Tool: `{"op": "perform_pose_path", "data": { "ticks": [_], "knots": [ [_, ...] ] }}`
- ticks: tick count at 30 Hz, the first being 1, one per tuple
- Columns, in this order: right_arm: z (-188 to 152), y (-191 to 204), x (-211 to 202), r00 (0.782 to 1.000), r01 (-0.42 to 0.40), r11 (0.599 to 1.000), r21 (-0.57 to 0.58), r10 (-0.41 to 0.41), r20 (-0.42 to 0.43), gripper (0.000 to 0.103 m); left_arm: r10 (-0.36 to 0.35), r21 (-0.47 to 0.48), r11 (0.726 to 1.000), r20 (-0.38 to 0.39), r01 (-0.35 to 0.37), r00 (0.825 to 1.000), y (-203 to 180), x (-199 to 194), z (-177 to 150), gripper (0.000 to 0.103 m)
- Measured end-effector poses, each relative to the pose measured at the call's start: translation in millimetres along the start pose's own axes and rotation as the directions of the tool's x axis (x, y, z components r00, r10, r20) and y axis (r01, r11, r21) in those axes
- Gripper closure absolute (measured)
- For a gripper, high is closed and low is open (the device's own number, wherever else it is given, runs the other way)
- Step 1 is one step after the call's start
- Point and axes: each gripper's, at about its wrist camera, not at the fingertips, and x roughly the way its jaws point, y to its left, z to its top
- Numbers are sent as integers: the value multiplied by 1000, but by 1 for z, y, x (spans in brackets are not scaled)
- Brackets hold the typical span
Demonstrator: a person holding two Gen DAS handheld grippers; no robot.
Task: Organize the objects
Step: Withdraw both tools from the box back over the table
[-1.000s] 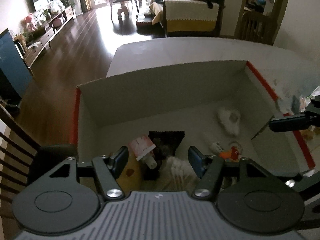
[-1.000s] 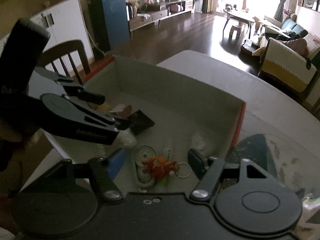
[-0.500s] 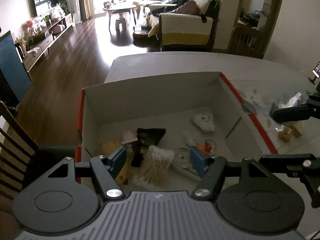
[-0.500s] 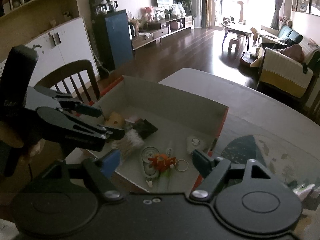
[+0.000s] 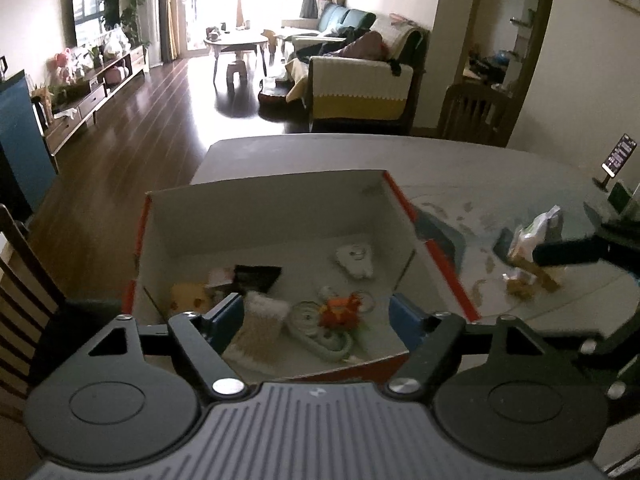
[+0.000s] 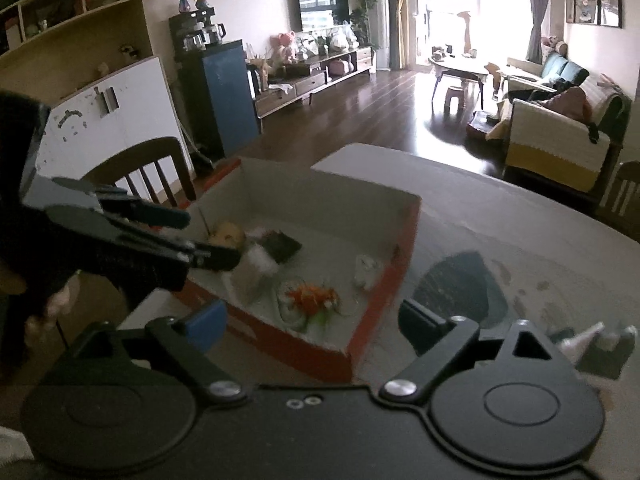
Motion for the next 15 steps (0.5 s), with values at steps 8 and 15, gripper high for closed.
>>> {"op": "perform_pose_path", "data": {
  "ticks": [8,15],
  "knots": [
    [-31,-38,-15,999,44,996,78,-42,-28,10,-49,0,999,-13,49,999,-40,10,-6,19],
    [-63,-85,-33,993,110,983,146,-103,-55,10,-109,41,993,-19,110,994,-91,26,-13,7]
  ]
}}
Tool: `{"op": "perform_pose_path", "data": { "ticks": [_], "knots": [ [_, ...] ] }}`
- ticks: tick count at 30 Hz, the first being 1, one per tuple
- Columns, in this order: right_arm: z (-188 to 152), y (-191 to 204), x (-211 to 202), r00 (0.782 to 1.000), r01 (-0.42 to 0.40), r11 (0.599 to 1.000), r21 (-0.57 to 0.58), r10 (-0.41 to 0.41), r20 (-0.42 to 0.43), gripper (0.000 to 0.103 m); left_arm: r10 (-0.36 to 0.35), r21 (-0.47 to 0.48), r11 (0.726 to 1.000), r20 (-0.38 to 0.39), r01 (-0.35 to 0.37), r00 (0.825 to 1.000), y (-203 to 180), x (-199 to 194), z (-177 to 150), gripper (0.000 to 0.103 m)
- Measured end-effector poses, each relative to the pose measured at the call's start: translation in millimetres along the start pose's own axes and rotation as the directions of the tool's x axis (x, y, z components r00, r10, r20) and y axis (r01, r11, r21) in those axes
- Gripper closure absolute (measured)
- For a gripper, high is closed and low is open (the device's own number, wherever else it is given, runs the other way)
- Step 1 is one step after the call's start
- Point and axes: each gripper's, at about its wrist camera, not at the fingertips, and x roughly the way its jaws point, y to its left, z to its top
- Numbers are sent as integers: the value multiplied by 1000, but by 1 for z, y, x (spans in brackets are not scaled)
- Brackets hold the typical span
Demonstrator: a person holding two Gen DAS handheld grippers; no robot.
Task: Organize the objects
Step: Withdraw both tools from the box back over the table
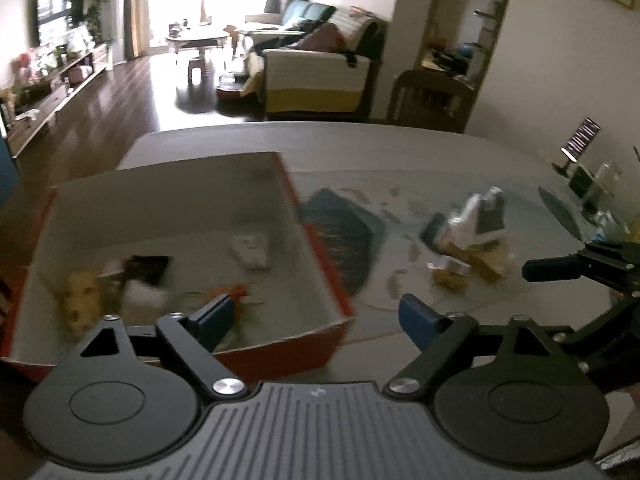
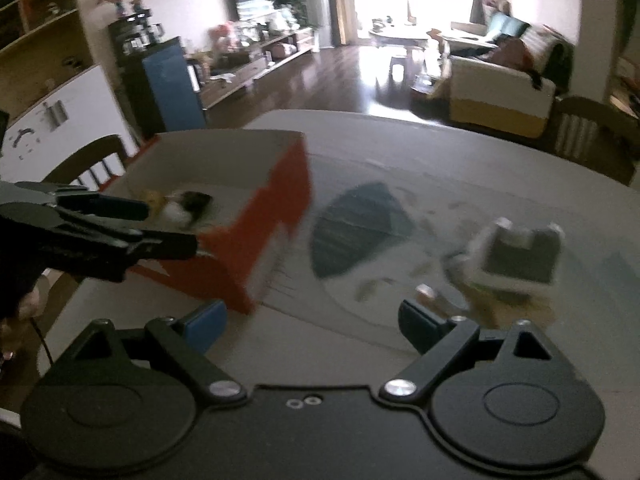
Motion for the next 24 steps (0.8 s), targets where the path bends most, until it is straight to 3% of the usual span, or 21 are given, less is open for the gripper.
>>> {"op": "perform_pose_path", "data": {
  "ticks": [1,16,24],
  "knots": [
    [-4,-8,-2,1000,11,1000,9,-11,-3,10,-7,9,1000,0,7,1000,-8,4,0,0],
    [-35,-107,-14,991,132,989,69,-129,-45,10,-77,105,991,-19,78,997,-103,73,-7,0],
    [-35,-145,-5,984,171,983,72,-166,-66,10,-99,167,979,-118,118,988,-135,124,-7,0]
  ]
}}
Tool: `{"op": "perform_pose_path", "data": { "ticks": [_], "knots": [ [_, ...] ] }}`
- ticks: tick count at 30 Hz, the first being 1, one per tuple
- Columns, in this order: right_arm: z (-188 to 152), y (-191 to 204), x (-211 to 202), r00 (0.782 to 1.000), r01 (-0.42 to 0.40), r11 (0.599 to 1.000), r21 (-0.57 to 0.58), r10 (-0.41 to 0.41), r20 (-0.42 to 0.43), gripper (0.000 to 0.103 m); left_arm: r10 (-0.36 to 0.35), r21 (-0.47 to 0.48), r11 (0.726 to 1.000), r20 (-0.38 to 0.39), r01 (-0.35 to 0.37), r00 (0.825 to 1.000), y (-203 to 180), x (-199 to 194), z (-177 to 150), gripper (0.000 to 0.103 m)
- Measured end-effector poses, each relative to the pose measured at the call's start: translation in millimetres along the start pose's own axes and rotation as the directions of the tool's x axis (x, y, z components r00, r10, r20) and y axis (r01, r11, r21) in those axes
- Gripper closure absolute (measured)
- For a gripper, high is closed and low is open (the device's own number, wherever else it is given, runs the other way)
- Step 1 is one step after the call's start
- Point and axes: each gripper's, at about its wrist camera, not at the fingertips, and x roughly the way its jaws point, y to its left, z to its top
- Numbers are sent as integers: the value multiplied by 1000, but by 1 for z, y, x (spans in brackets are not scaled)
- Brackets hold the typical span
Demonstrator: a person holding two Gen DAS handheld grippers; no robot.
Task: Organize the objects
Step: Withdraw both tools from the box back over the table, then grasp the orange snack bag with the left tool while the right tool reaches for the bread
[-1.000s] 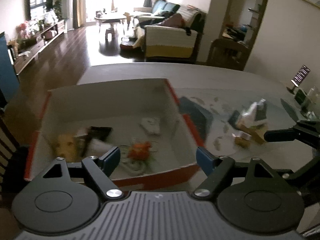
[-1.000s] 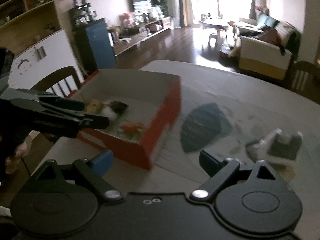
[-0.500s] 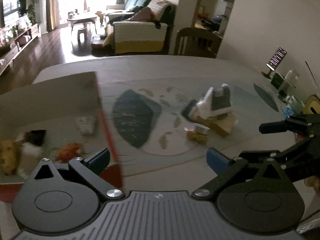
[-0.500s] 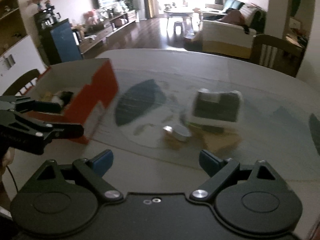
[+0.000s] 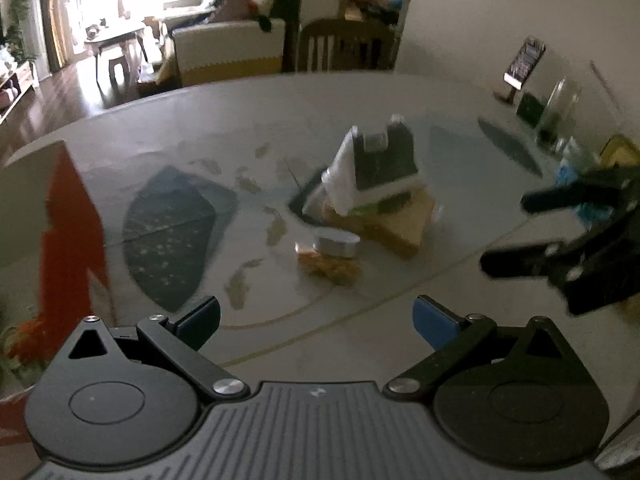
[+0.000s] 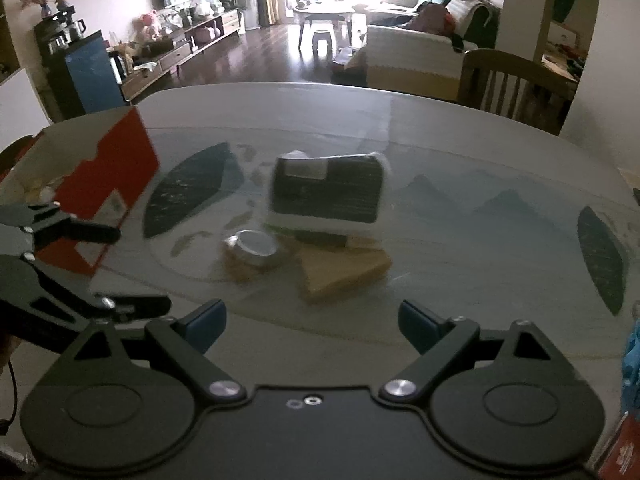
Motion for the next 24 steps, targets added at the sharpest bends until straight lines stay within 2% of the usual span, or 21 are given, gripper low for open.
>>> {"op": "perform_pose_path", "data": {
  "ticks": [9,18,24],
  "knots": [
    [26,-18,23,1000,7,999,-40,-7,9,10,-21,13,1000,-30,21,999,-3,48,6,0],
    [29,-24,64,998,-2,996,-87,-3,-62,10,-42,116,992,-27,45,999,-8,73,15,0],
    [28,-29,87,995,-10,996,-83,2,-102,10,-55,140,988,-35,59,998,-5,88,22,0]
  ]
}}
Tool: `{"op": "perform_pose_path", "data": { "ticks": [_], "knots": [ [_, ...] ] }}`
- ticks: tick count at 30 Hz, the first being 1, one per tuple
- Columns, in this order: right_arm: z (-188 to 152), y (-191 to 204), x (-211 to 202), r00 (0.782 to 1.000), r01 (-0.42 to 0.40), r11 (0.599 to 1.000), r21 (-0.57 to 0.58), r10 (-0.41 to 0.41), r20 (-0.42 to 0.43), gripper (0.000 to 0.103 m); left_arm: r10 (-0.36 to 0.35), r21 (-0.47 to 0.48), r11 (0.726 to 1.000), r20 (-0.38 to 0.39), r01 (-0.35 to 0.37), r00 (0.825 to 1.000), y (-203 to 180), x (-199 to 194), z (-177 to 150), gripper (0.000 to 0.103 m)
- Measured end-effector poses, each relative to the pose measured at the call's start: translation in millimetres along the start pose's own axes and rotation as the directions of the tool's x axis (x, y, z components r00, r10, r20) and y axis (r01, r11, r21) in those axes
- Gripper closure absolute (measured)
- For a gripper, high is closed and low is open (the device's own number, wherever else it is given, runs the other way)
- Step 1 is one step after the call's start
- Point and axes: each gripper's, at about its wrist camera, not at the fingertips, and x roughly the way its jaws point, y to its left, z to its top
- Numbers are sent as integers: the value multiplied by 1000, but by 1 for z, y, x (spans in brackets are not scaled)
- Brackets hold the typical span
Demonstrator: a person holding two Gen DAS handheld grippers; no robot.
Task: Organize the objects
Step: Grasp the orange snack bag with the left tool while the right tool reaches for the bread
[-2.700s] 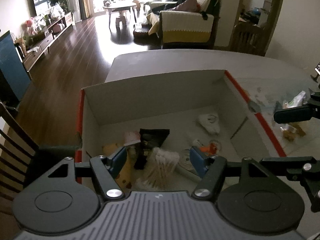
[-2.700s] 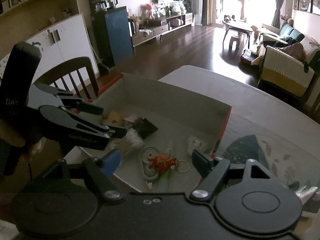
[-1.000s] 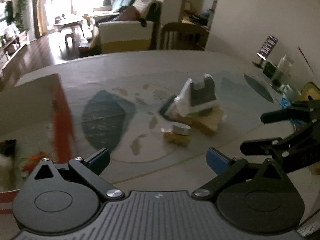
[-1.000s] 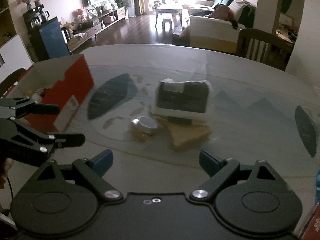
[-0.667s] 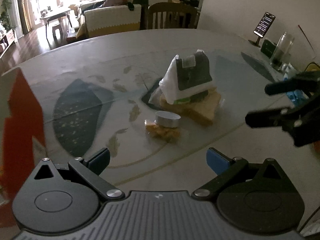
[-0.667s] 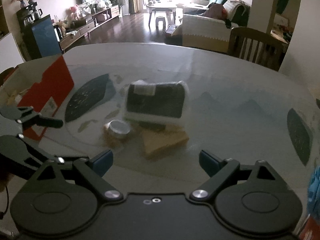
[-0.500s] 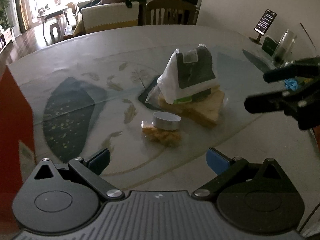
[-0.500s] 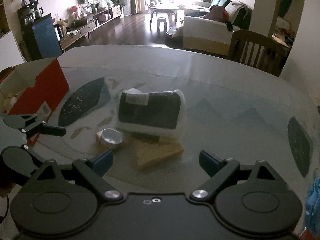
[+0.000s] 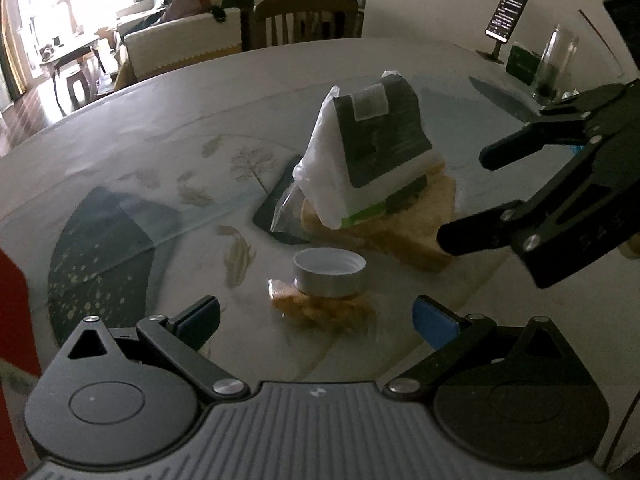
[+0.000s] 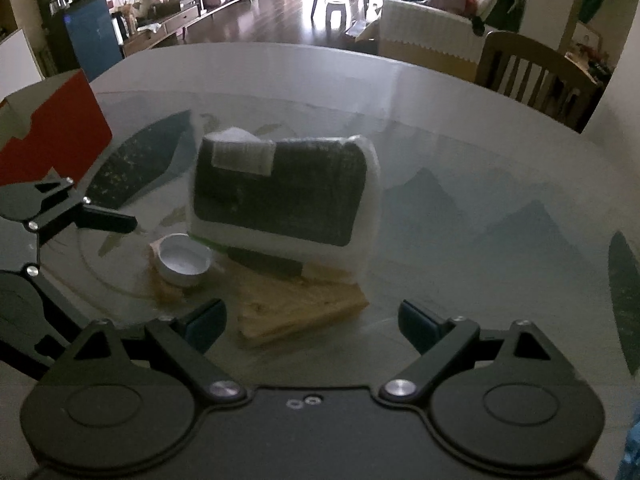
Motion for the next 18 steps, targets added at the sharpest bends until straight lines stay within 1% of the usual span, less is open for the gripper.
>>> {"op": "perform_pose_path", "data": {
  "ticks": [4,7,12,15,17,18],
  "knots": [
    [1,-2,13,1000,-2,1000,10,2,-14,10,-19,13,1000,-8,19,1000,1,8,1,0],
    [2,-6,18,1000,-23,999,29,23,-9,8,-9,41,999,-6,9,1000,-2,12,0,0],
    [4,-4,23,999,-43,999,5,43,-1,6,-9,78,997,6,8,1000,-7,16,0,2],
    [4,-4,26,999,-46,999,9,46,-5,5,-8,105,994,17,6,1000,-11,15,-2,7],
    [3,-2,28,998,-55,998,6,55,-9,4,-12,110,994,21,10,1000,-13,14,-2,14],
    [2,0,29,998,-62,998,1,62,-13,4,-13,112,994,23,10,1000,-14,13,-2,16]
  ]
}}
